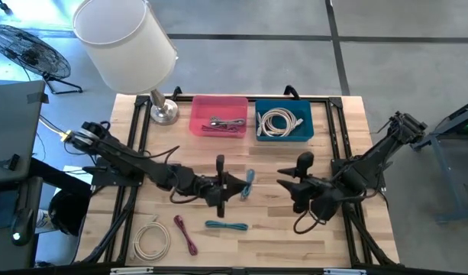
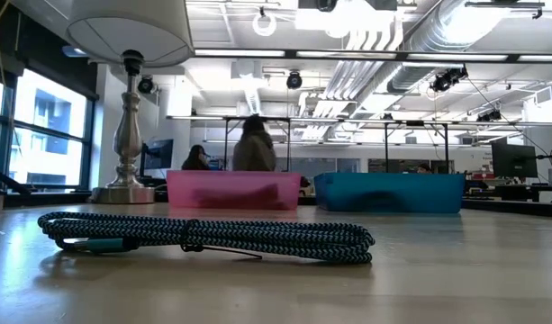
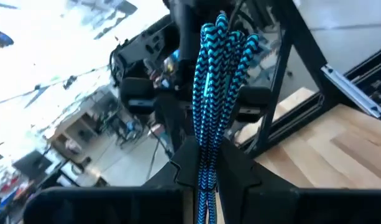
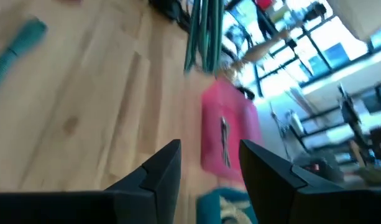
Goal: Pick & Place USB Port
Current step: Put the top black and blue charger cable into the red bin
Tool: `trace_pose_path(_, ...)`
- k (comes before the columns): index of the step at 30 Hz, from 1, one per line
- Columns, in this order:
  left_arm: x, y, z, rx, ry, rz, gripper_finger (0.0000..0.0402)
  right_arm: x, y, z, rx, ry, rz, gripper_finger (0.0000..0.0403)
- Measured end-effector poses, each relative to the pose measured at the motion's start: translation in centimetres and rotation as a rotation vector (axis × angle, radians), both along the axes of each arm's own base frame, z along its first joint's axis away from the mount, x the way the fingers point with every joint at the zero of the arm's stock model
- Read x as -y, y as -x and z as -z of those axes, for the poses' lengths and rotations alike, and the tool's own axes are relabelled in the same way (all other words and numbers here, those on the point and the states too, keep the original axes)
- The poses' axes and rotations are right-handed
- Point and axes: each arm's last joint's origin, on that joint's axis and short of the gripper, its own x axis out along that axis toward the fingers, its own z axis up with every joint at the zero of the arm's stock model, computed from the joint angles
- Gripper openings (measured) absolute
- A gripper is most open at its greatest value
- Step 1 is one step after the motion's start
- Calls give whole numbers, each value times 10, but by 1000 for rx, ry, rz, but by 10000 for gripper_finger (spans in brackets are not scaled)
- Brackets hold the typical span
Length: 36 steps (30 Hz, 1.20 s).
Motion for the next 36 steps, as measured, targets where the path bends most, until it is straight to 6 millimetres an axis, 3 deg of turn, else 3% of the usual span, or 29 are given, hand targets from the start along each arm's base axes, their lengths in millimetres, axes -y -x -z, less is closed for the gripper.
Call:
trace_pose_path(14, 7, -8, 7, 47, -21, 123, 25, 7, -31, -18, 68, -168, -277, 154)
trace_pose_path(26, 7, -8, 9, 31, -26, 124, 25, 21, -45, -25, 119, -263, -373, 153)
trace_pose_path(36, 7, -8, 10, 25, -46, 123, 25, 19, -70, -5, 86, -183, -392, 154)
